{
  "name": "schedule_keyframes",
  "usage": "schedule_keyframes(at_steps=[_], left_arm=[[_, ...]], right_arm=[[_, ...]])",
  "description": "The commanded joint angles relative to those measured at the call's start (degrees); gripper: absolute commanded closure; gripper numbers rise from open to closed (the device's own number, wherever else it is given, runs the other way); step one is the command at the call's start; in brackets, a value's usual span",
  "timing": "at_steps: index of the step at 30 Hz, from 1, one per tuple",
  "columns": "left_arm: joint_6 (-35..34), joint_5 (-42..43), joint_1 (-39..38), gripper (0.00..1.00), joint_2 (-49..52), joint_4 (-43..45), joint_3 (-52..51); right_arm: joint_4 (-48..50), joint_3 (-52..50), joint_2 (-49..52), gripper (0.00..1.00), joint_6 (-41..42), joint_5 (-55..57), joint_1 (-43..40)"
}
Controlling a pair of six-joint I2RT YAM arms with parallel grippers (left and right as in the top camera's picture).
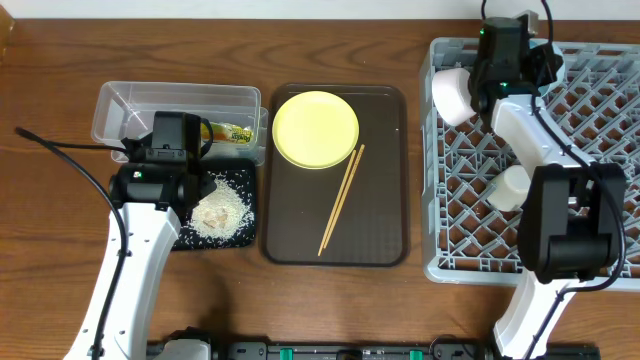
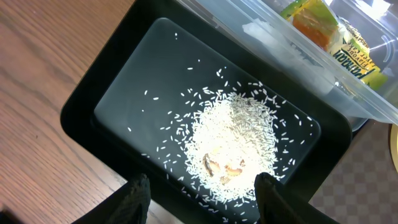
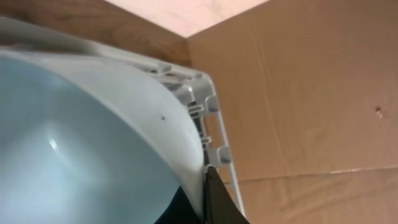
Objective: Sort waste into correct bins and load items into the dishwasher rack
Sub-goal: 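Reach right gripper to the chopsticks and grasp one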
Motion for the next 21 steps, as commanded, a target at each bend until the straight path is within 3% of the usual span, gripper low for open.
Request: schedule_keyframes(at_steps=[1,10,19,21], left_arm=[[-0.3,-0.5,0.3,0.43,-0.3,0.0,0.0],[-0.3,-0.5,0.3,0.43,-0.3,0.0,0.0],[-0.3,-0.5,0.3,0.43,-0.3,0.0,0.0],[-0.3,-0.2,0.3,0.43,-0.3,0.0,0.0]], right_arm=[[-4.7,-0.3,0.2,0.99,7.4,0.3,1.4],[-19.6,-0.3,-0.2,0.98,24.0,-0.3,4.3],[-33.2,-0.3,-3.8,0.84,36.2,-15.8,6.0],[-34.9,-0.3,-4.7,0.76,36.6,-19.0,6.0]])
